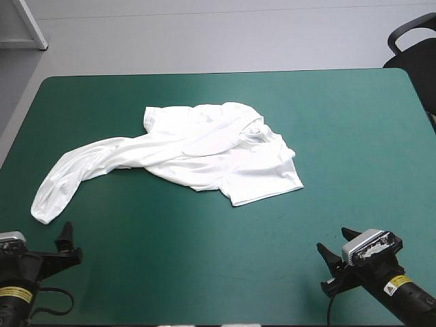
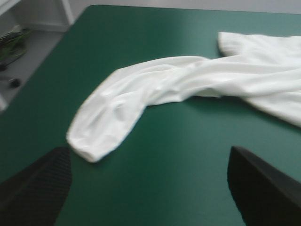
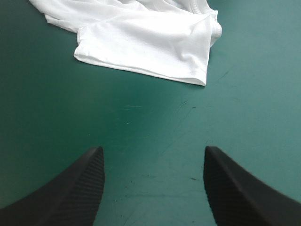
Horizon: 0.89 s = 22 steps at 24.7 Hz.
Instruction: Fold the cloth
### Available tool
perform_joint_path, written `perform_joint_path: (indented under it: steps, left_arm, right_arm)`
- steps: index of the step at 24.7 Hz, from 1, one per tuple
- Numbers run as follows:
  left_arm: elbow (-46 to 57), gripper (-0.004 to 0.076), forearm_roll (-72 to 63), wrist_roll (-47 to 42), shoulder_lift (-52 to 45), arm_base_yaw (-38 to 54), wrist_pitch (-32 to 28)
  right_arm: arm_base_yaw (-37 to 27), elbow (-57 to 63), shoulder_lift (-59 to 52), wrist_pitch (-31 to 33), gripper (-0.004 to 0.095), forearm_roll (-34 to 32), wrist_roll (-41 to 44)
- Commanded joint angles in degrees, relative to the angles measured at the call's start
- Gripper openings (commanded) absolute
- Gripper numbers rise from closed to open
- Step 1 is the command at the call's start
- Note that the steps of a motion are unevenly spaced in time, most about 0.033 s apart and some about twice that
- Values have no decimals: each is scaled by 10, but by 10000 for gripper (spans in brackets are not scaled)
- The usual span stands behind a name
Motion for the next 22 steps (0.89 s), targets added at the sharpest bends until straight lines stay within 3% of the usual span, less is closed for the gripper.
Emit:
perform_joint_path:
  steps: [1,3,8,13,17,22]
  left_arm:
    - [-67,642,113,-53,51,0,52]
    - [-100,608,117,-22,115,0,79]
    - [-108,594,111,-23,235,0,12]
    - [-107,580,208,-164,353,19,-68]
    - [-107,549,154,-153,420,83,-146]
    - [-107,545,45,-74,510,177,-216]
  right_arm:
    - [-1,-24,6,-32,576,5,-2]
    - [-1,-38,6,-31,576,5,-2]
    - [-1,-93,10,19,576,4,7]
    - [-1,-150,44,116,576,-5,31]
    - [-1,-164,55,136,576,-5,31]
    - [-1,-165,57,142,576,-3,33]
